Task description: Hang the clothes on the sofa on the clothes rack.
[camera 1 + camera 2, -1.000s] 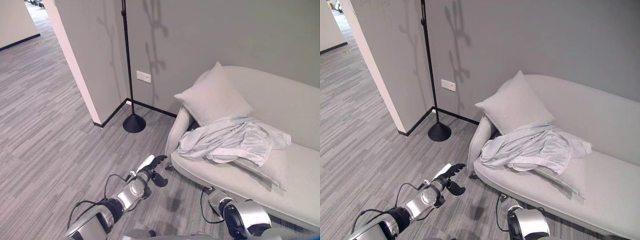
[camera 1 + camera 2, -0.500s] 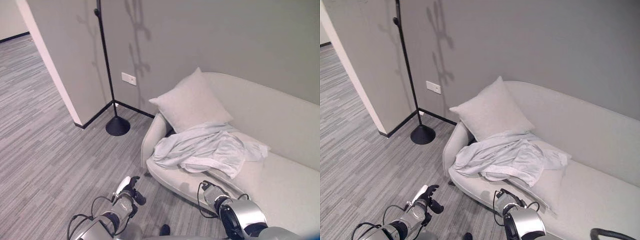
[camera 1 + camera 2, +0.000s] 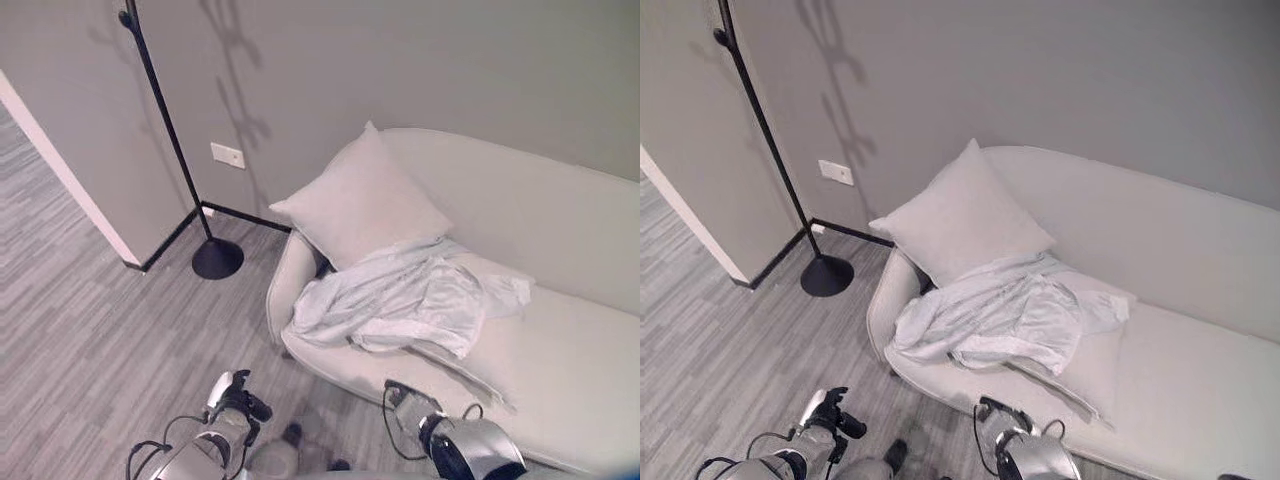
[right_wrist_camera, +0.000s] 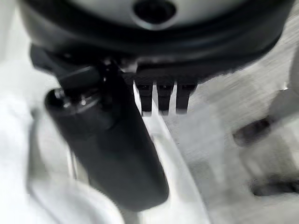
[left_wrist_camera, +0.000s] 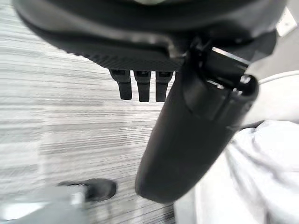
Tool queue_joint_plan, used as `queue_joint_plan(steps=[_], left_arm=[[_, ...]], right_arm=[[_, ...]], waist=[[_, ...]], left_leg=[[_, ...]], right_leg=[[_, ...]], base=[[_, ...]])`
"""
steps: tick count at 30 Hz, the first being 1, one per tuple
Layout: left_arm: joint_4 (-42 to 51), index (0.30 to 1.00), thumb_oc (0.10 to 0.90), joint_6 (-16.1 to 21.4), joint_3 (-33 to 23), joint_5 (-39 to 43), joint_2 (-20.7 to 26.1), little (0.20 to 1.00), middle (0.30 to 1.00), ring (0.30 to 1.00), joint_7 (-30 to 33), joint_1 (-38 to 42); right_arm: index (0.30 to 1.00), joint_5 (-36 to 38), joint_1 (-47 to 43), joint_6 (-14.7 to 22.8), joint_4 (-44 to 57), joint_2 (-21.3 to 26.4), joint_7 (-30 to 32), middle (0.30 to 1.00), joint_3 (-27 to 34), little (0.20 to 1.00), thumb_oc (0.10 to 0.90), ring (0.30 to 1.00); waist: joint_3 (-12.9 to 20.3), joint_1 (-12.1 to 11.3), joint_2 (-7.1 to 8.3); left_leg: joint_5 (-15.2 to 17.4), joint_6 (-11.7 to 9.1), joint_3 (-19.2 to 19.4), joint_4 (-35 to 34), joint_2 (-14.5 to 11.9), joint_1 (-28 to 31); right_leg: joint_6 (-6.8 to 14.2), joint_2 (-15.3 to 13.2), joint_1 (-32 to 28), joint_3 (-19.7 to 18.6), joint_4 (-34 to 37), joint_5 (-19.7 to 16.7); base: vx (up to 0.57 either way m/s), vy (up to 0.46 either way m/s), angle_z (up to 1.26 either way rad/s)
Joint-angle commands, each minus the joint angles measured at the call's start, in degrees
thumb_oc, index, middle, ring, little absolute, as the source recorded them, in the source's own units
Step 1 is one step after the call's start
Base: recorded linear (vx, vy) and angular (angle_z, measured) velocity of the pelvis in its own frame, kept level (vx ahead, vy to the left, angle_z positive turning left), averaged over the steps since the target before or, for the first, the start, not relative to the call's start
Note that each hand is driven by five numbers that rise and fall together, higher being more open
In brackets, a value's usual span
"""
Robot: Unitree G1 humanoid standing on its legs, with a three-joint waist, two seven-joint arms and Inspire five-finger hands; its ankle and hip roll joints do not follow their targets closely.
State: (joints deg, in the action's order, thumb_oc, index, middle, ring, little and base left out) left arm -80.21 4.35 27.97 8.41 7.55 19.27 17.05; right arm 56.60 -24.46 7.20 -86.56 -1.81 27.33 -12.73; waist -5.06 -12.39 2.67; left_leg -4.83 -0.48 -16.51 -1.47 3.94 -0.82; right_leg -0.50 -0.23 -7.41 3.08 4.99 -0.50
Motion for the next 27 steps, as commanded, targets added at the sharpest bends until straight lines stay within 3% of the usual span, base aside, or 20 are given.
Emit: queue_joint_plan(steps=[1,10,14,16,18,27], left_arm=[[-3.96,0.900,0.800,2.28,0.49,-1.59,0.40,0.900,0.900,0.900,0.74,3.49],[-3.87,0.900,0.800,2.68,-2.62,0.04,2.15,0.900,0.900,0.900,0.24,0.80],[-3.55,0.900,0.800,2.72,-2.39,1.33,3.34,0.900,0.900,0.900,-0.19,1.51],[-3.50,0.900,0.800,2.80,-2.22,1.78,3.41,0.900,0.900,0.900,-0.31,1.76],[-2.44,0.900,0.800,3.35,-0.57,3.52,3.55,0.900,0.900,0.900,-0.39,3.52],[0.03,0.900,0.800,5.10,3.03,4.47,4.58,0.900,0.900,0.900,0.56,6.15]], right_arm=[[0.900,-4.14,-3.57,1.19,1.69,-1.61,-3.57,0.900,0.54,0.900,0.800,0.900],[0.900,-6.06,-3.36,0.73,1.63,-2.46,-4.54,0.900,1.51,0.900,0.800,0.900],[0.900,-5.80,-4.62,0.26,-1.42,-1.72,-4.03,0.900,3.11,0.900,0.800,0.900],[0.900,-5.29,-5.18,0.09,-2.54,-1.21,-3.80,0.900,3.90,0.900,0.800,0.900],[0.900,-2.62,-7.62,-0.07,-6.25,1.12,-2.06,0.900,6.90,0.900,0.800,0.900],[0.900,6.64,-13.89,2.00,-8.76,7.15,-0.19,0.900,12.72,0.900,0.800,0.900]], waist=[[4.59,-4.62,2.76],[4.05,-8.04,4.93],[2.38,-11.45,7.51],[1.92,-12.26,7.99],[-0.18,-15.22,8.94],[-5.30,-19.36,9.21]], left_leg=[[0.47,1.53,-3.05,-3.53,3.01,-1.08],[1.73,2.76,-3.35,-3.53,3.78,-0.76],[1.17,3.02,-5.20,-3.53,3.98,-4.00],[0.96,2.97,-5.74,-3.53,4.21,-5.05],[-0.33,2.22,-7.87,-3.53,5.25,-9.35],[-2.60,0.24,-12.87,-3.45,7.86,-17.54]], right_leg=[[7.38,-6.31,-1.98,-4.49,-4.33,3.26],[9.25,-8.06,-1.04,-1.28,-5.89,1.87],[9.93,-7.73,0.71,1.29,-4.92,1.67],[9.98,-7.66,1.12,1.93,-4.52,1.63],[10.03,-7.27,2.78,4.59,-3.02,1.53],[9.15,-6.47,6.38,10.25,-0.90,2.16]], base=[[0.11,0.094,-0.32],[0.08,0.122,0.02],[0.00,0.050,0.17],[-0.02,0.007,0.33],[-0.08,-0.031,0.37],[-0.01,-0.003,0.40]])
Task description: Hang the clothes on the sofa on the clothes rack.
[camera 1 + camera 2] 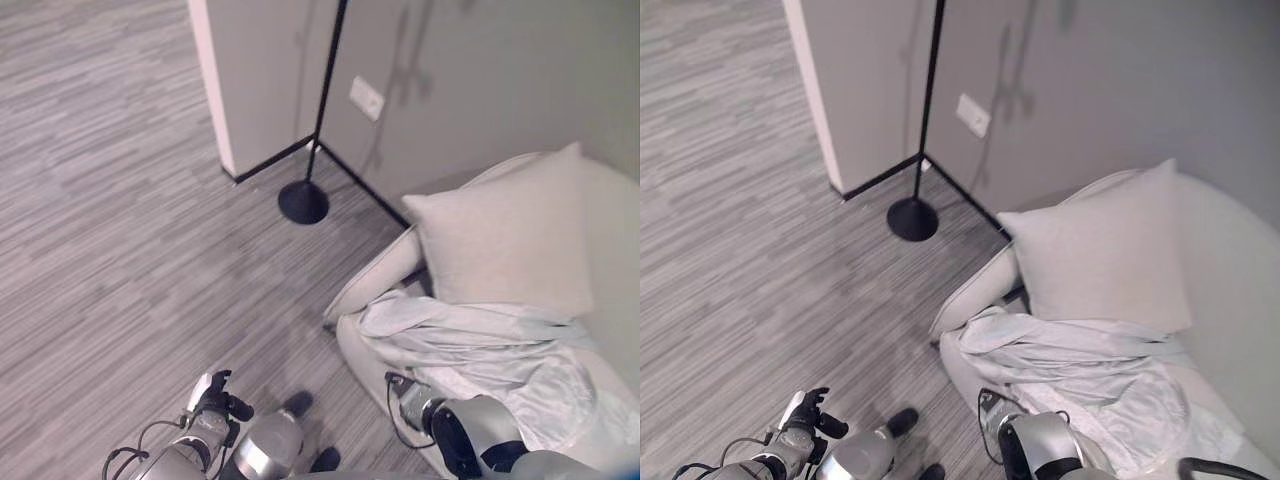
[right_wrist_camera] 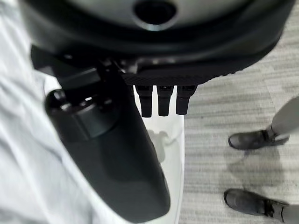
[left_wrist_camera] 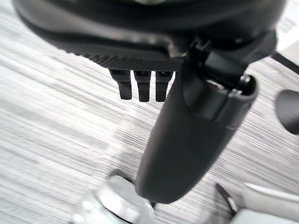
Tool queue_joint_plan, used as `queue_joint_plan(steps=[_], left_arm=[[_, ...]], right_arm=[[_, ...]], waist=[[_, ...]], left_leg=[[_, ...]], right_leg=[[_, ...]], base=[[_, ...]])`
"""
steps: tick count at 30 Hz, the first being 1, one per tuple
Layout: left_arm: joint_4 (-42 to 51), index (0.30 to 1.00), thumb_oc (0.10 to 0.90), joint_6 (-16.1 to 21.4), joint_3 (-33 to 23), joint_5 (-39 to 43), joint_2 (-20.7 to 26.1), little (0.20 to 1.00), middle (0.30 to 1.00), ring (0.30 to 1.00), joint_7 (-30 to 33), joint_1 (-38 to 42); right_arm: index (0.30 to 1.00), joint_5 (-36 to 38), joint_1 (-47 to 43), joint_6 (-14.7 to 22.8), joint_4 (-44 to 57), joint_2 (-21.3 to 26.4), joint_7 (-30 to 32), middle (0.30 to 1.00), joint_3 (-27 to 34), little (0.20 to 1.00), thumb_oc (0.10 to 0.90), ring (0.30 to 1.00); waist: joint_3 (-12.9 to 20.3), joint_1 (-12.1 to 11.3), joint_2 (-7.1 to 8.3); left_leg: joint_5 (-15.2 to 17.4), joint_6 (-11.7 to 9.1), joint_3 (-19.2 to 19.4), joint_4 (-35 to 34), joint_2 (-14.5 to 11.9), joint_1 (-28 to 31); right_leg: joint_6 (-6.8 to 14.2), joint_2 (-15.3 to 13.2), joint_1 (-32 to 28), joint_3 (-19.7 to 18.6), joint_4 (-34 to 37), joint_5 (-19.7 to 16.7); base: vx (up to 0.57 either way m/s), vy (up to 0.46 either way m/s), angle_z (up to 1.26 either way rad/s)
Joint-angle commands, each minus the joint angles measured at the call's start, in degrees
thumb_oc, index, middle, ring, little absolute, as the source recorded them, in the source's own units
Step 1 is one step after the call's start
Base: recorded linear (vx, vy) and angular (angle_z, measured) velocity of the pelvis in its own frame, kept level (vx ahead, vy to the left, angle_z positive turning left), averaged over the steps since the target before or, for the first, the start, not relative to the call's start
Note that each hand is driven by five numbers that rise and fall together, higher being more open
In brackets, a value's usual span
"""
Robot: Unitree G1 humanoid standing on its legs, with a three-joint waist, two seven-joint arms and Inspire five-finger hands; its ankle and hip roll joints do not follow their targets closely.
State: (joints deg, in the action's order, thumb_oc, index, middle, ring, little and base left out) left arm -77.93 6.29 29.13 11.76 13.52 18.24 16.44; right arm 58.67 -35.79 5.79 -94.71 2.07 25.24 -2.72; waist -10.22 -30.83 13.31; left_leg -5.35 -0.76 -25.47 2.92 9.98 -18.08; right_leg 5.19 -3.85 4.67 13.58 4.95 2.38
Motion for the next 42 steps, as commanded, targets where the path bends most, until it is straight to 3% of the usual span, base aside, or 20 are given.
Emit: queue_joint_plan(steps=[1,6,7,11,12,13,14,15,16,20,23,25,27,28,29,31,33,35,38,42], left_arm=[[-2.04,0.900,0.800,3.43,1.77,1.17,-0.92,0.900,0.900,0.900,1.87,7.00],[-1.84,0.900,0.800,4.20,0.73,1.37,1.00,0.900,0.900,0.900,3.06,7.40],[-2.48,0.900,0.800,4.31,-0.09,0.51,2.14,0.900,0.900,0.900,4.02,6.48],[-3.76,0.900,0.800,4.17,-1.24,-0.46,3.04,0.900,0.900,0.900,4.38,5.60],[-3.94,0.900,0.800,4.27,-1.40,-0.41,3.10,0.900,0.900,0.900,4.44,5.54],[-3.69,0.900,0.800,4.69,-1.17,-0.56,3.46,0.900,0.900,0.900,4.53,5.67],[-3.66,0.900,0.800,4.73,-1.17,-0.57,3.49,0.900,0.900,0.900,4.51,5.79],[-3.45,0.900,0.800,5.00,-0.94,-0.29,3.56,0.900,0.900,0.900,4.37,6.14],[-3.23,0.900,0.800,5.24,-0.71,-0.23,3.61,0.900,0.900,0.900,4.38,6.69],[-2.51,0.900,0.800,5.41,0.31,-1.12,3.82,0.900,0.900,0.900,4.40,8.74],[-2.42,0.900,0.800,5.29,-0.48,-2.04,4.01,0.900,0.900,0.900,5.05,9.16],[-2.23,0.900,0.800,5.29,-1.11,-2.27,4.07,0.900,0.900,0.900,5.22,8.74],[-0.64,0.900,0.800,5.68,-3.18,-3.15,4.38,0.900,0.900,0.900,6.27,6.86],[-0.55,0.900,0.800,5.66,-3.28,-3.19,4.36,0.900,0.900,0.900,6.29,6.58],[1.77,0.900,0.800,5.96,-5.22,-3.77,4.27,0.900,0.900,0.900,7.12,4.24],[5.93,0.900,0.800,6.16,-6.81,-4.69,4.26,0.900,0.900,0.900,7.85,1.46],[8.57,0.900,0.800,6.22,-7.54,-5.78,4.52,0.900,0.900,0.900,8.19,0.01],[18.50,0.900,0.800,6.23,-8.36,-10.92,6.88,0.900,0.900,0.900,8.64,-4.36],[22.89,0.900,0.800,6.35,-8.51,-14.04,8.67,0.900,0.900,0.900,9.17,-5.96],[35.01,0.900,0.800,6.65,-11.99,-20.45,13.34,0.900,0.900,0.900,9.96,-11.36]], right_arm=[[0.900,5.95,-3.58,3.70,-0.71,4.32,1.93,0.900,3.52,0.900,0.800,0.900],[0.900,11.75,-8.34,6.33,0.09,8.61,2.61,0.900,6.99,0.900,0.800,0.900],[0.900,13.59,-10.26,9.25,2.03,9.95,3.49,0.900,7.96,0.900,0.800,0.900],[0.900,14.67,-11.08,11.29,4.51,9.65,3.34,0.900,8.71,0.900,0.800,0.900],[0.900,14.39,-11.41,11.42,5.01,9.87,3.47,0.900,8.60,0.900,0.800,0.900],[0.841,13.53,-12.80,10.40,4.66,10.59,2.96,0.841,7.57,0.841,0.761,0.841],[0.641,13.59,-13.06,10.28,4.44,10.73,2.84,0.641,7.63,0.641,0.627,0.641],[0.422,13.13,-14.15,9.36,4.37,11.27,2.09,0.422,6.69,0.422,0.482,0.422],[0.300,12.85,-15.13,8.71,3.98,11.86,1.32,0.300,5.73,0.300,0.400,0.300],[0.300,9.46,-16.00,6.91,5.24,10.01,-2.10,0.300,0.60,0.300,0.400,0.300],[0.300,5.97,-12.67,8.55,11.21,5.72,-3.47,0.300,-3.33,0.300,0.400,0.300],[0.300,4.54,-10.62,9.05,13.98,4.21,-3.52,0.300,-4.86,0.300,0.400,0.300],[0.300,-1.86,-3.75,11.03,25.62,0.62,-3.85,0.300,-10.39,0.300,0.400,0.300],[0.300,-2.03,-3.29,11.00,26.06,0.51,-3.54,0.300,-10.63,0.300,0.400,0.300],[0.300,-7.96,2.17,11.64,37.66,0.04,-3.82,0.300,-15.35,0.300,0.400,0.300],[0.300,-15.18,7.66,11.04,51.69,2.16,-4.71,0.300,-20.94,0.300,0.400,0.300],[0.300,-18.40,10.04,10.36,57.52,4.02,-6.01,0.300,-22.79,0.300,0.400,0.300],[0.300,-26.20,13.67,9.01,72.94,11.70,-9.80,0.300,-25.36,0.300,0.400,0.300],[0.300,-27.33,13.28,9.09,80.94,15.54,-12.37,0.300,-25.88,0.300,0.400,0.300],[0.300,-28.72,9.06,10.69,99.49,23.09,-15.95,0.300,-23.15,0.300,0.400,0.300]], waist=[[-0.96,-1.42,-1.34],[-3.05,-3.27,-1.47],[-3.80,-3.77,-1.41],[-4.36,-3.95,-1.37],[-4.43,-3.55,-0.92],[-5.15,-3.98,-1.13],[-5.31,-4.42,-1.62],[-5.47,-4.30,-1.42],[-5.88,-4.46,-1.40],[-6.92,-4.76,-1.09],[-6.54,-4.17,-0.95],[-6.04,-3.24,-0.19],[-4.38,-1.42,0.19],[-4.14,-1.25,0.16],[-2.98,0.60,0.66],[-1.71,2.41,0.95],[-1.04,3.25,0.96],[1.60,5.24,1.28],[3.89,6.52,1.13],[9.11,8.65,0.02]], left_leg=[[-1.79,0.21,-4.19,-7.58,2.11,-1.17],[-1.97,-0.55,-4.85,-7.46,3.11,-4.72],[-1.95,-0.63,-4.80,-7.39,3.54,-5.95],[-2.03,-0.77,-4.51,-7.32,3.91,-7.28],[-0.65,-0.84,-4.09,-7.55,3.95,-7.34],[-0.66,-1.13,-3.65,-7.52,4.16,-8.43],[-2.29,-1.09,-4.02,-7.28,4.38,-9.01],[-1.09,-1.18,-3.79,-7.56,4.26,-8.93],[-0.90,-1.34,-3.64,-7.53,4.24,-9.04],[-0.93,-1.63,-2.98,-7.56,3.65,-8.93],[-2.54,-1.31,-2.83,-7.50,3.05,-7.99],[-0.84,-1.26,-2.28,-7.64,2.68,-7.02],[-2.51,-0.82,-1.88,-7.82,2.00,-5.37],[-2.51,-0.81,-1.91,-7.83,2.00,-5.37],[-2.45,-0.68,-1.45,-7.92,1.34,-3.68],[-2.34,-0.58,-1.07,-7.92,0.93,-1.61],[-2.11,-0.49,-0.99,-7.92,0.77,-0.58],[-1.55,-0.51,-0.40,-7.92,-0.12,2.38],[-1.47,-0.58,-0.01,-7.92,-0.79,4.00],[-0.40,-1.24,1.90,-7.92,-2.24,7.88]], right_leg=[[3.25,-2.88,-5.38,0.18,-0.71,-0.29],[3.04,-3.14,-3.63,2.38,0.03,-0.12],[2.90,-3.19,-3.10,3.07,0.05,-0.27],[2.69,-3.44,-2.59,3.89,0.03,-0.14],[2.42,-3.39,-2.69,3.71,0.05,0.71],[2.31,-3.61,-2.15,4.59,0.05,0.80],[2.60,-3.79,-1.64,5.13,0.00,-0.26],[2.42,-3.68,-1.69,4.79,0.05,0.70],[2.25,-3.72,-1.56,4.85,0.05,1.07],[2.16,-3.80,-1.40,4.38,0.05,1.23],[2.32,-3.96,-1.97,4.17,-0.10,-0.27],[2.04,-3.87,-2.77,3.64,-0.20,0.89],[2.17,-3.96,-2.67,3.37,-2.37,0.34],[2.18,-3.96,-2.65,3.39,-2.43,0.38],[2.08,-4.05,-3.02,2.76,-3.78,0.56],[2.11,-4.16,-3.73,2.47,-4.93,0.49],[2.11,-4.23,-4.23,2.40,-5.20,0.49],[2.20,-4.57,-6.56,2.32,-5.29,0.75],[2.30,-4.58,-7.92,1.96,-4.94,0.75],[2.27,-4.51,-11.30,0.44,-3.33,1.52]], base=[[-0.01,0.002,0.19],[0.01,0.014,0.24],[0.04,0.020,0.10],[0.04,-0.005,0.03],[0.07,-0.083,0.02],[0.00,0.000,0.00],[0.00,0.000,0.00],[0.00,0.000,0.00],[0.05,-0.108,0.04],[-0.02,-0.026,-0.02],[-0.07,0.059,-0.15],[0.02,-0.040,-0.16],[-0.04,0.040,-0.11],[-0.09,0.085,-0.13],[-0.02,-0.009,-0.20],[-0.02,-0.027,-0.20],[0.02,-0.040,-0.21],[0.03,-0.077,-0.12],[0.01,-0.047,-0.19],[-0.03,-0.060,-0.27]])
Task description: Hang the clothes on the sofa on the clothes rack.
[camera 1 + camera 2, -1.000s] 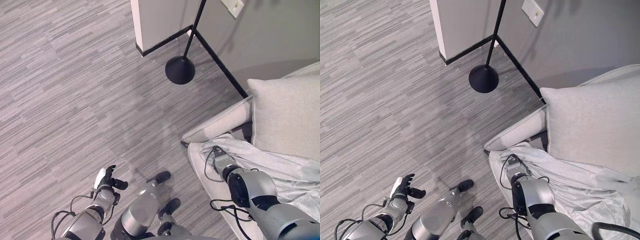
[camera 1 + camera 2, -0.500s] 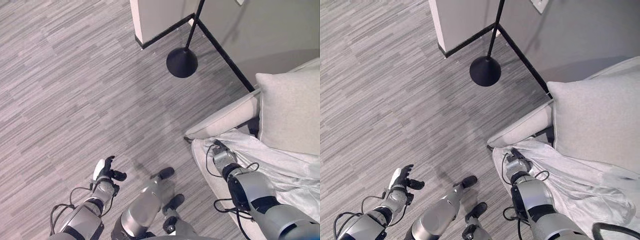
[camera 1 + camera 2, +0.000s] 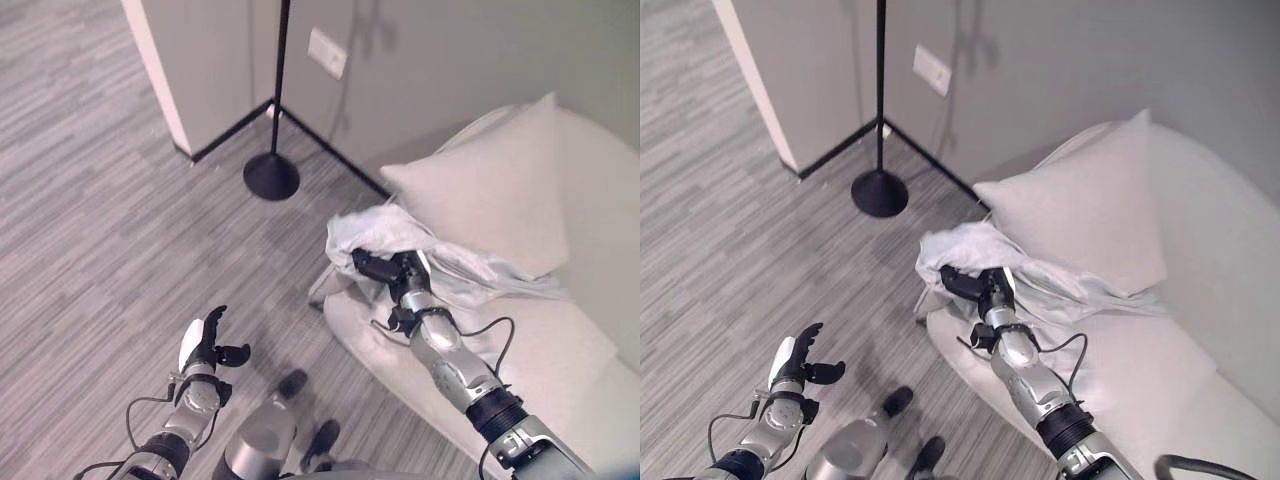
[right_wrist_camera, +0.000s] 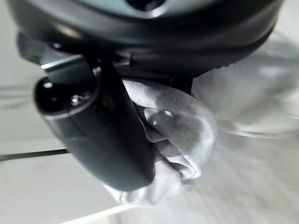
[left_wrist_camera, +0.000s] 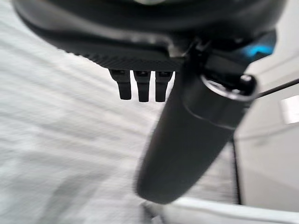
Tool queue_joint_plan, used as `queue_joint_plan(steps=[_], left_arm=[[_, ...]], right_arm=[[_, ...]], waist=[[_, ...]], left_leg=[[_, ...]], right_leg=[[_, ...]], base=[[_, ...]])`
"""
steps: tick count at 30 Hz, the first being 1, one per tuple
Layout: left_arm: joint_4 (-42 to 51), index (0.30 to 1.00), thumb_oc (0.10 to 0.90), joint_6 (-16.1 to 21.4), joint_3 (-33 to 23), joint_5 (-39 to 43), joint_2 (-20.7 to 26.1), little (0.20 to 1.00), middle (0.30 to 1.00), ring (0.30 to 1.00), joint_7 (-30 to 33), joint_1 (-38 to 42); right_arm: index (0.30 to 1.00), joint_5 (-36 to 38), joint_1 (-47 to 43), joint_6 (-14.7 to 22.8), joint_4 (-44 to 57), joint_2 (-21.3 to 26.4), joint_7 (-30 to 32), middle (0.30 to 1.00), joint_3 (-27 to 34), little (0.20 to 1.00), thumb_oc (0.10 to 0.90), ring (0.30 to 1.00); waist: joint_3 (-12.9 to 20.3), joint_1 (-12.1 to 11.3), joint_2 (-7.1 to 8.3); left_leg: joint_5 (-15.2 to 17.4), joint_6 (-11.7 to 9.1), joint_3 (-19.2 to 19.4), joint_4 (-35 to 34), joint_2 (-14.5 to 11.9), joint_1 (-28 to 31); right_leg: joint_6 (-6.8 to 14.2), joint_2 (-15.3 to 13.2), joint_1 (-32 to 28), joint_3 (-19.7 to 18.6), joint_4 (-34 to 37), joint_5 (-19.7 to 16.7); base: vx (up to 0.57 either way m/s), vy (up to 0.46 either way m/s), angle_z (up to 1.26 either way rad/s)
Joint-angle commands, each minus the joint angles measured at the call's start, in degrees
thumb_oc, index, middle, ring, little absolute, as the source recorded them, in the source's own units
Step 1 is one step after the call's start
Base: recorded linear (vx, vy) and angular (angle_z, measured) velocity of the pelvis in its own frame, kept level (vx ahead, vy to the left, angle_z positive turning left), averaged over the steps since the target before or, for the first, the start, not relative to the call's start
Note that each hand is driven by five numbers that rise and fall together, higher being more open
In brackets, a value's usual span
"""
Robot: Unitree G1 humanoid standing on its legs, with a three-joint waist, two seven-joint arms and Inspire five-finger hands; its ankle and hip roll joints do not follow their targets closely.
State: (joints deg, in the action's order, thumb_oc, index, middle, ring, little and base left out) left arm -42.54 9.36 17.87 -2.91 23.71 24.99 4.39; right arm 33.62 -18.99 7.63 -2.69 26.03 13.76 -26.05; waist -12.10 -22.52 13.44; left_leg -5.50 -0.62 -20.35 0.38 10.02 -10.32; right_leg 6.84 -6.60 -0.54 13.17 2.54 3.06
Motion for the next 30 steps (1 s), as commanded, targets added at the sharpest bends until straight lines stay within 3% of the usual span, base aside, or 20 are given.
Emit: queue_joint_plan(steps=[1,3,4,6,9,17,30], left_arm=[[-0.23,0.900,0.800,3.50,-0.77,-5.81,3.12,0.900,0.900,0.900,3.17,0.59],[3.85,0.900,0.800,3.86,-3.68,-8.06,4.66,0.900,0.900,0.900,5.79,-1.86],[3.86,0.900,0.800,3.85,-3.69,-8.06,4.65,0.900,0.900,0.900,5.79,-1.87],[6.88,0.900,0.800,4.28,-6.34,-9.08,5.60,0.900,0.900,0.900,8.53,-3.95],[9.71,0.900,0.800,3.58,-8.70,-10.01,6.41,0.900,0.900,0.900,11.35,-5.50],[21.21,0.900,0.800,1.63,-13.42,-15.63,9.68,0.900,0.900,0.900,14.63,-8.72],[38.67,0.900,0.800,0.93,-22.93,-22.31,14.79,0.900,0.900,0.900,15.97,-14.65]], right_arm=[[0.300,-3.66,-7.68,8.79,7.56,-0.80,-4.46,0.300,0.17,0.300,0.400,0.300],[0.300,1.27,-14.19,10.25,12.04,0.53,-5.37,0.300,0.20,0.300,0.400,0.300],[0.300,1.28,-14.21,10.26,12.03,0.53,-5.38,0.300,0.18,0.300,0.400,0.300],[0.300,10.33,-21.78,10.92,11.61,2.07,-6.55,0.300,-2.37,0.300,0.400,0.300],[0.300,16.02,-28.54,10.68,11.00,3.75,-6.40,0.300,-4.88,0.300,0.400,0.300],[0.300,21.68,-40.63,12.16,8.09,5.32,-4.58,0.300,-5.43,0.300,0.400,0.300],[0.300,25.35,-50.45,13.58,3.25,-0.90,-2.65,0.300,-6.31,0.300,0.400,0.300]], waist=[[11.14,0.42,-0.25],[13.62,0.91,-1.26],[13.67,0.93,-1.28],[15.54,1.10,-1.87],[16.85,1.29,-2.32],[19.44,1.19,-3.01],[20.57,-2.53,-3.17]], left_leg=[[-0.52,-1.34,-3.29,-5.38,-2.30,-0.09],[0.02,-1.73,-1.73,-5.38,-3.04,1.63],[0.01,-1.73,-1.74,-5.38,-3.05,1.58],[0.35,-2.00,-0.28,-5.38,-3.60,2.97],[0.48,-2.21,0.51,-5.38,-3.99,4.04],[0.22,-2.22,-0.47,-5.38,-3.66,4.93],[0.12,-1.56,-4.02,-5.38,-1.70,6.12]], right_leg=[[0.69,-1.69,-5.97,0.90,-0.75,0.49],[0.51,-1.42,-7.43,-0.59,1.05,0.85],[0.51,-1.40,-7.39,-0.58,1.09,0.80],[0.26,-1.17,-8.20,-2.66,2.36,1.15],[-0.08,-0.88,-8.55,-4.12,2.46,1.30],[-0.85,-0.05,-9.36,-5.02,2.46,1.68],[-1.09,0.13,-10.83,-3.64,2.40,1.53]], base=[[-0.03,-0.020,-0.10],[-0.10,-0.049,-0.05],[-0.08,-0.033,-0.25],[-0.10,-0.039,-0.25],[-0.10,-0.059,-0.24],[-0.04,-0.036,-0.06],[-0.01,0.005,0.12]])
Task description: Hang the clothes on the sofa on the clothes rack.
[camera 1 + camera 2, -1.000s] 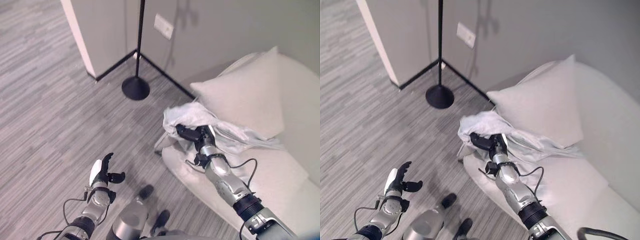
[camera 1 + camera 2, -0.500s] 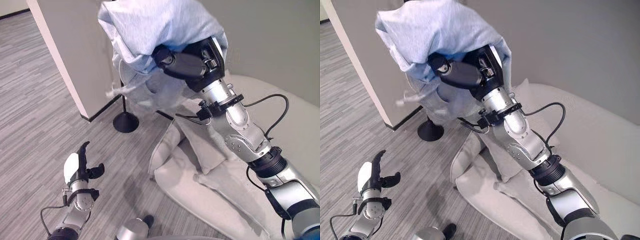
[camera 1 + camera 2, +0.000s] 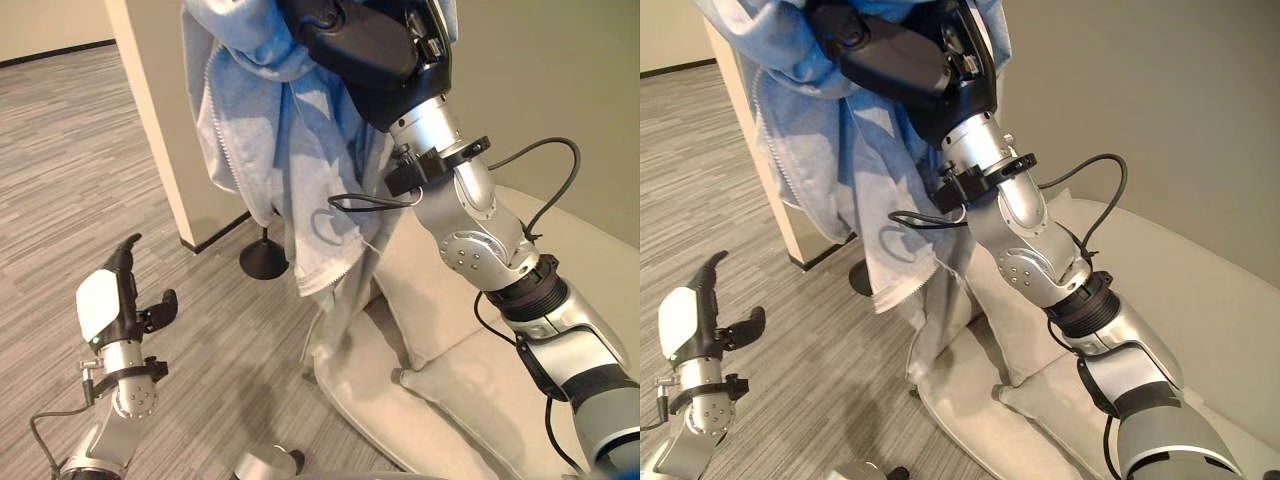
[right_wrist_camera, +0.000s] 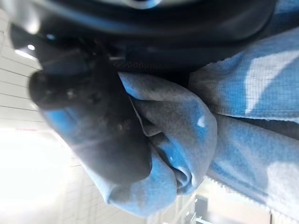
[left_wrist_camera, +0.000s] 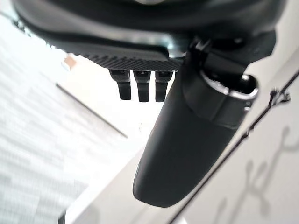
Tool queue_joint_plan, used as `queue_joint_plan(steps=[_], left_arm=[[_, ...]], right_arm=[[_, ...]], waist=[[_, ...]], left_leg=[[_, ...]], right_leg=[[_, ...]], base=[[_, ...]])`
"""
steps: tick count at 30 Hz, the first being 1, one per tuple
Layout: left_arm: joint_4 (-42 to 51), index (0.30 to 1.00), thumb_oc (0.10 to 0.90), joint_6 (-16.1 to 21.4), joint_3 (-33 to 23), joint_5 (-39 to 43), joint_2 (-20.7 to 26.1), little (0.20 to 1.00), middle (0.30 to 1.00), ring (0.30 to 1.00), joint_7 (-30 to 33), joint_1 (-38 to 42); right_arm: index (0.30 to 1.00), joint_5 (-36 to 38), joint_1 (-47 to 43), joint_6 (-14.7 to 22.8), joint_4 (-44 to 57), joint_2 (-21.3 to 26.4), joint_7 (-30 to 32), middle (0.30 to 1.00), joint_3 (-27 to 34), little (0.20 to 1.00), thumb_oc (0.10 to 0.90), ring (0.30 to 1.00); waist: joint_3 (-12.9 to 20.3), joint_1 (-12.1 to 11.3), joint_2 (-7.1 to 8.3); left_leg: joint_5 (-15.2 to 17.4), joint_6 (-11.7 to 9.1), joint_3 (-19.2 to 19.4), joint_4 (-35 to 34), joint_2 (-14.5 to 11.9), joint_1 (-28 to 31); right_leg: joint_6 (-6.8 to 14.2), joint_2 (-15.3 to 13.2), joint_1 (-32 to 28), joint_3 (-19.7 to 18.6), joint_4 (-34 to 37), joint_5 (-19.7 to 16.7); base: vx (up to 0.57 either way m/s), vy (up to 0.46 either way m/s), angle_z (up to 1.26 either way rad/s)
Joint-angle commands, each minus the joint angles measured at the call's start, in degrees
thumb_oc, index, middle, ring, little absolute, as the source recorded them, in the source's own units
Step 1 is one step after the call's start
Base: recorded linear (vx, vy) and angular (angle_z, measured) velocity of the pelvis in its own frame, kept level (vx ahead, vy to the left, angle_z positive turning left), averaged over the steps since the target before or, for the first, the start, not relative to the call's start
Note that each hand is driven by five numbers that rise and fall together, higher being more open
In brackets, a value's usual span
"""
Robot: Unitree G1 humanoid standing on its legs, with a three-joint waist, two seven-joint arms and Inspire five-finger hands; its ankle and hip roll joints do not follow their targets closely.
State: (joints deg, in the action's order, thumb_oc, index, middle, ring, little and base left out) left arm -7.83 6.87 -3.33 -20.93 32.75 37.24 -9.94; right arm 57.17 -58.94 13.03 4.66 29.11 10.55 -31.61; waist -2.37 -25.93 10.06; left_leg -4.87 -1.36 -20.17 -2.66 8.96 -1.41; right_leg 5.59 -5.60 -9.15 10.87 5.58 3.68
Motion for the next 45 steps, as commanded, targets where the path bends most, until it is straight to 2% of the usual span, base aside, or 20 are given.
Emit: queue_joint_plan(steps=[1,7,9,13,16,19,20,22,26,30,31,32,38,40,42,43,45], left_arm=[[6.95,0.900,0.800,4.18,-2.65,-3.94,5.77,0.900,0.900,0.900,3.52,-0.82],[15.52,0.900,0.800,6.74,-2.13,0.84,4.29,0.900,0.900,0.900,-0.23,-1.05],[17.87,0.900,0.800,8.64,0.63,8.26,2.53,0.900,0.900,0.900,-4.03,0.40],[17.47,0.900,0.800,9.71,4.97,14.73,1.08,0.900,0.900,0.900,-5.76,4.25],[17.40,0.900,0.800,11.62,10.37,24.45,-2.44,0.900,0.900,0.900,-9.60,9.98],[16.47,0.900,0.800,12.80,13.74,33.22,-5.96,0.900,0.900,0.900,-13.23,13.64],[16.28,0.900,0.800,12.90,13.77,33.39,-5.97,0.900,0.900,0.900,-13.34,13.81],[14.02,0.900,0.800,13.37,17.07,40.66,-9.31,0.900,0.900,0.900,-15.71,18.15],[11.14,0.900,0.800,13.81,18.20,43.44,-12.40,0.900,0.900,0.900,-14.66,23.01],[8.29,0.900,0.800,14.77,17.11,43.75,-13.89,0.900,0.900,0.900,-11.78,27.88],[7.99,0.493,0.529,14.88,16.63,43.46,-13.93,0.493,0.493,0.493,-11.20,29.01],[7.36,0.300,0.400,14.94,16.28,43.05,-13.94,0.300,0.300,0.300,-10.28,29.78],[6.01,0.300,0.400,15.77,12.87,41.90,-12.87,0.300,0.300,0.300,-6.78,32.43],[6.16,0.300,0.400,15.50,8.71,39.23,-10.68,0.300,0.300,0.300,-3.72,31.87],[6.57,0.300,0.400,15.26,7.42,38.14,-9.97,0.300,0.300,0.300,-2.70,31.05],[7.46,0.300,0.400,15.30,2.70,36.03,-8.08,0.300,0.300,0.300,0.05,28.89],[9.09,0.300,0.400,15.38,-2.24,33.90,-6.54,0.300,0.300,0.300,2.48,26.06]], right_arm=[[0.300,2.08,-9.89,8.47,-3.34,-4.91,0.28,0.300,-0.97,0.300,0.400,0.300],[0.300,2.31,-6.45,7.86,1.22,-4.60,-1.39,0.300,-1.94,0.300,0.400,0.300],[0.300,3.46,-6.36,7.24,1.88,-4.00,-3.00,0.300,-4.34,0.300,0.400,0.300],[0.300,5.58,-7.44,7.01,2.50,-3.89,-5.02,0.300,-7.40,0.300,0.400,0.300],[0.300,7.75,-8.13,6.59,4.29,-4.19,-7.77,0.300,-10.73,0.300,0.400,0.300],[0.300,8.20,-7.71,6.33,4.58,-5.73,-9.21,0.300,-11.50,0.300,0.400,0.300],[0.300,8.23,-7.74,6.34,4.56,-5.66,-9.25,0.300,-11.51,0.300,0.400,0.300],[0.300,9.03,-7.56,6.13,4.75,-7.40,-10.30,0.300,-12.37,0.300,0.400,0.300],[0.300,10.68,-6.53,5.68,6.28,-8.12,-12.38,0.300,-13.42,0.300,0.400,0.300],[0.300,11.85,-5.03,6.19,10.08,-6.62,-15.02,0.300,-14.59,0.300,0.400,0.300],[0.300,11.88,-4.17,6.52,11.34,-6.50,-15.76,0.300,-14.49,0.300,0.400,0.300],[0.300,11.61,-3.24,6.66,11.96,-6.33,-16.06,0.300,-14.22,0.300,0.400,0.300],[0.300,10.11,1.12,7.10,13.35,-5.15,-16.43,0.300,-12.78,0.300,0.400,0.300],[0.300,9.89,3.26,6.36,13.98,-2.75,-16.92,0.300,-12.95,0.300,0.400,0.300],[0.300,9.72,3.48,5.99,14.56,-1.46,-17.24,0.300,-13.49,0.300,0.400,0.300],[0.300,8.70,4.17,5.19,15.67,1.74,-18.48,0.300,-14.01,0.300,0.400,0.300],[0.300,7.40,5.71,4.30,17.37,4.88,-19.94,0.300,-14.45,0.300,0.400,0.300]], waist=[[10.66,0.43,0.24],[9.85,0.11,0.55],[9.37,0.25,0.65],[8.89,0.74,0.70],[8.72,1.66,0.60],[8.79,2.23,0.42],[8.75,2.18,0.38],[8.85,2.75,0.20],[8.99,3.45,0.07],[9.15,4.11,-0.11],[9.24,4.03,-0.27],[9.27,4.01,-0.36],[9.15,3.44,-0.85],[9.01,3.08,-0.96],[8.96,2.96,-0.97],[8.79,2.38,-0.79],[8.76,1.99,-0.84]], left_leg=[[-0.52,-0.66,-4.46,-2.34,-0.51,-2.80],[-0.69,-0.43,-5.68,-2.34,-0.06,-2.52],[-1.01,-0.45,-5.90,-2.34,-0.14,-2.73],[-1.35,-0.58,-6.05,-2.34,-0.41,-2.97],[-1.51,-0.74,-5.99,-2.34,-0.89,-3.28],[-1.53,-0.83,-6.11,-2.34,-1.03,-3.29],[-1.52,-0.83,-6.11,-2.34,-1.05,-3.30],[-1.56,-0.92,-6.13,-2.34,-1.16,-3.24],[-1.47,-1.09,-6.13,-2.34,-1.22,-3.06],[-1.36,-1.33,-6.13,-2.34,-1.45,-2.97],[-1.30,-1.36,-6.21,-2.34,-1.52,-2.93],[-1.27,-1.41,-6.25,-2.34,-1.60,-2.88],[-1.06,-1.55,-6.23,-2.34,-2.28,-2.31],[-1.10,-1.76,-6.09,-2.34,-2.76,-1.99],[-1.09,-1.84,-6.08,-2.34,-2.92,-1.84],[-1.39,-2.05,-6.24,-2.34,-3.19,-1.87],[-1.68,-2.31,-6.47,-2.34,-3.40,-2.03]], right_leg=[[0.19,-0.86,-2.27,-1.38,-0.66,0.89],[0.10,-0.77,-2.59,-1.11,-0.86,1.03],[0.05,-0.64,-2.46,-1.04,-0.89,0.83],[-0.09,-0.37,-2.25,-1.24,-0.78,0.65],[-0.23,-0.16,-1.96,-1.49,-0.99,0.75],[-0.29,0.01,-1.72,-1.71,-1.15,0.79],[-0.29,0.03,-1.70,-1.72,-1.18,0.81],[-0.38,0.14,-1.58,-2.00,-1.57,0.97],[-0.43,0.17,-1.54,-2.18,-2.10,1.28],[-0.32,0.27,-1.45,-2.28,-2.47,1.63],[-0.30,0.32,-1.45,-2.22,-2.57,1.77],[-0.28,0.39,-1.47,-2.14,-2.73,1.91],[-0.37,0.67,-1.41,-2.28,-4.02,2.63],[-0.64,0.91,-1.41,-2.32,-5.01,3.13],[-0.71,1.00,-1.45,-2.32,-5.12,3.29],[-0.95,1.37,-1.52,-2.13,-5.32,3.67],[-1.20,1.80,-1.70,-1.67,-5.15,3.93]], base=[[-0.01,0.016,0.04],[0.00,-0.005,0.04],[-0.01,-0.027,0.13],[-0.01,-0.016,0.04],[0.00,0.000,0.00],[0.00,0.000,0.00],[-0.02,-0.020,-0.03],[-0.01,-0.009,-0.02],[0.00,-0.008,-0.02],[0.01,-0.009,-0.04],[0.01,-0.007,-0.10],[0.01,-0.006,-0.08],[0.00,-0.019,-0.01],[-0.01,-0.058,-0.04],[-0.01,-0.051,-0.04],[-0.02,-0.074,-0.01],[-0.03,-0.064,-0.01]])
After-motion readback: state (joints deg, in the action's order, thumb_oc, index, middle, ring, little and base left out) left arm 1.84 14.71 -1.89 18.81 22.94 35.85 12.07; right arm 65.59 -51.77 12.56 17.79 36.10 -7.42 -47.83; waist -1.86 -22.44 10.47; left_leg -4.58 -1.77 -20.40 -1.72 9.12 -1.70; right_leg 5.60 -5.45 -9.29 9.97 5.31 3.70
